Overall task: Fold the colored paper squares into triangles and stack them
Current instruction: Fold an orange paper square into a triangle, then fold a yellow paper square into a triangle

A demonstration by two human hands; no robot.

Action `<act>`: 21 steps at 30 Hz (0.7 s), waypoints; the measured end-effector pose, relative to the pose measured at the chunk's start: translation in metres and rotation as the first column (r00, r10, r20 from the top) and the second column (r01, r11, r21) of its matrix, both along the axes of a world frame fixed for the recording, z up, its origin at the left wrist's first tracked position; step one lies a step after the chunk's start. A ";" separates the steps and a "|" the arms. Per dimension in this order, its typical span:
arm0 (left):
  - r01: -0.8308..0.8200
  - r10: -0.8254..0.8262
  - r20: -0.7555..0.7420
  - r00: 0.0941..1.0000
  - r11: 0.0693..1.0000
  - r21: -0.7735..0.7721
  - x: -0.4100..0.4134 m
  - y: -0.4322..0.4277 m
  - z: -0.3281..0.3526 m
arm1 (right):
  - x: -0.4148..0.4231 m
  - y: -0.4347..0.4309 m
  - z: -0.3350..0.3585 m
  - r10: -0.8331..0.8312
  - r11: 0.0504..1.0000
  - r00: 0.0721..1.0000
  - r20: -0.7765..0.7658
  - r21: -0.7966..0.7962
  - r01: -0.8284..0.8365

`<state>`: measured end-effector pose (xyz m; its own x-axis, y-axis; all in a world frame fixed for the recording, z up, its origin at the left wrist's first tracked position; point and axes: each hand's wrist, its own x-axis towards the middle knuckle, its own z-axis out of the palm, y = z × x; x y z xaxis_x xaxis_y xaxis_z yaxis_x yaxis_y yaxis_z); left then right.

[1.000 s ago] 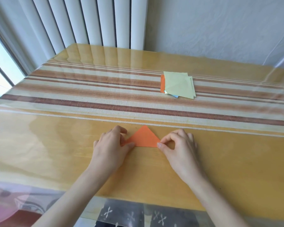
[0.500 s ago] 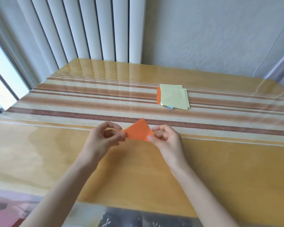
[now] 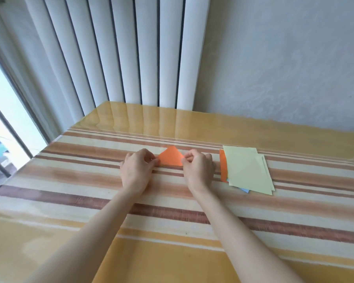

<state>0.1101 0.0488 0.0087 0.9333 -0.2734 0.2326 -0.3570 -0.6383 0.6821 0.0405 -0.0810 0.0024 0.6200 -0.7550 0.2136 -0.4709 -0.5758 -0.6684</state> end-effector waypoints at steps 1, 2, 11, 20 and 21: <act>-0.008 0.008 0.009 1.000 0.999 0.043 0.001 -0.003 -0.003 | 0.000 -0.002 -0.002 0.008 0.999 0.999 -0.032 -0.050 -0.010; -0.022 0.021 0.017 1.000 0.996 0.083 0.001 -0.005 -0.004 | -0.001 -0.003 -0.002 0.011 0.995 0.998 -0.057 -0.094 -0.017; 0.260 -0.372 0.201 0.906 0.865 0.429 -0.013 0.004 -0.008 | -0.015 0.011 0.007 0.393 0.796 0.875 -0.283 -0.371 -0.478; 0.081 -0.201 0.176 0.964 0.847 0.525 -0.024 0.017 -0.012 | -0.057 0.004 0.016 0.254 0.785 0.876 -0.409 -0.442 -0.434; 0.053 -0.172 0.204 0.964 0.874 0.484 -0.026 0.020 -0.012 | -0.066 0.001 0.017 0.281 0.786 0.892 -0.355 -0.448 -0.426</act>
